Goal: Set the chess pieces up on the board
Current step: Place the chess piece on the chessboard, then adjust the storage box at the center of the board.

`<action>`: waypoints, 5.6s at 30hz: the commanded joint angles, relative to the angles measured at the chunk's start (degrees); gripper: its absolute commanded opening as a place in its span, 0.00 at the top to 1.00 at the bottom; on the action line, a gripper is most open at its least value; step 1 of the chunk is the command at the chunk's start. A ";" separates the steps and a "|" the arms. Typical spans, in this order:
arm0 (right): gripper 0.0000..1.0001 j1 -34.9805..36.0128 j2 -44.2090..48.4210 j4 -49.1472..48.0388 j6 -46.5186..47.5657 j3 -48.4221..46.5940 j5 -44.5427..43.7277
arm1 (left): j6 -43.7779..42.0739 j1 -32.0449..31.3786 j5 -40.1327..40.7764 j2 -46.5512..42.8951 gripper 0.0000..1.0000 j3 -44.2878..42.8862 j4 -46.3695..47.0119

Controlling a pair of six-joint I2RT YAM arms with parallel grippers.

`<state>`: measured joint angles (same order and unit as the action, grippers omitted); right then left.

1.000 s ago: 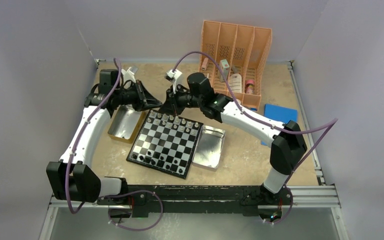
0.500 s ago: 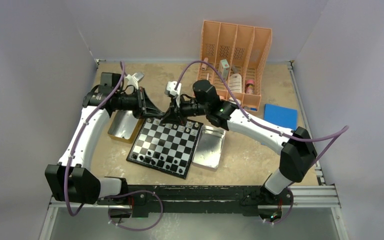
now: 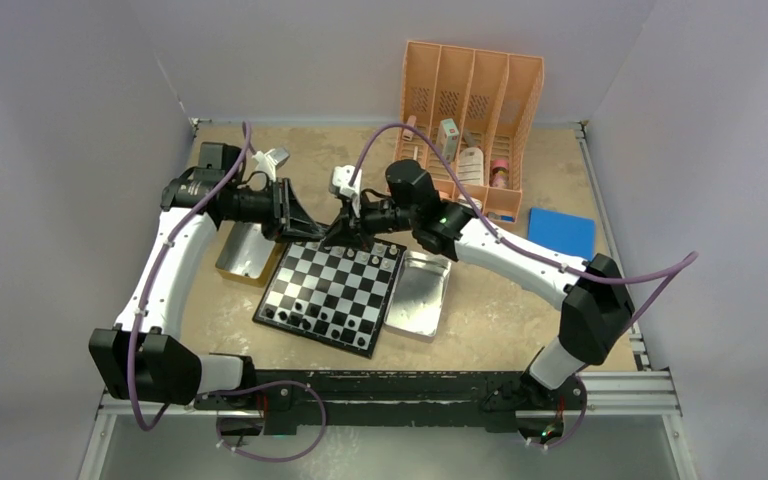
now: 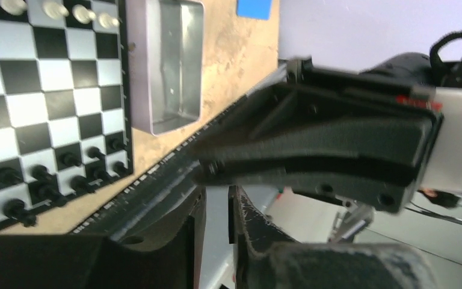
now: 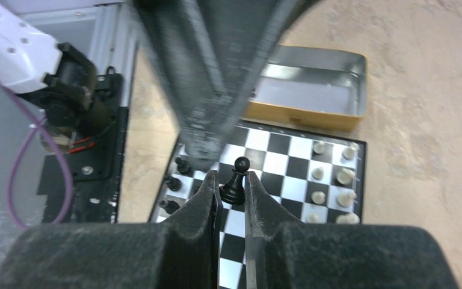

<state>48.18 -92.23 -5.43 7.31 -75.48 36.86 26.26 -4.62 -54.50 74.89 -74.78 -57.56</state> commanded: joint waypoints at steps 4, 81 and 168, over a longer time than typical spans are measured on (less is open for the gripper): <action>1.00 -1.95 3.35 1.37 4.31 0.46 -3.64 | -0.68 0.14 -5.86 -0.18 0.69 -4.88 -5.52; 0.01 0.16 33.05 -9.81 -14.59 17.38 -21.42 | 14.32 -13.16 49.80 -12.39 1.00 17.48 6.80; 0.01 0.16 44.88 0.74 -12.74 14.48 -26.80 | 8.02 -5.18 71.62 2.28 0.67 6.08 9.05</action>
<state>48.10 -47.68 -0.69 -5.32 -59.24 9.61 52.21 -13.85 18.48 77.03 -66.17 -53.74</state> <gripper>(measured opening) 0.987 0.335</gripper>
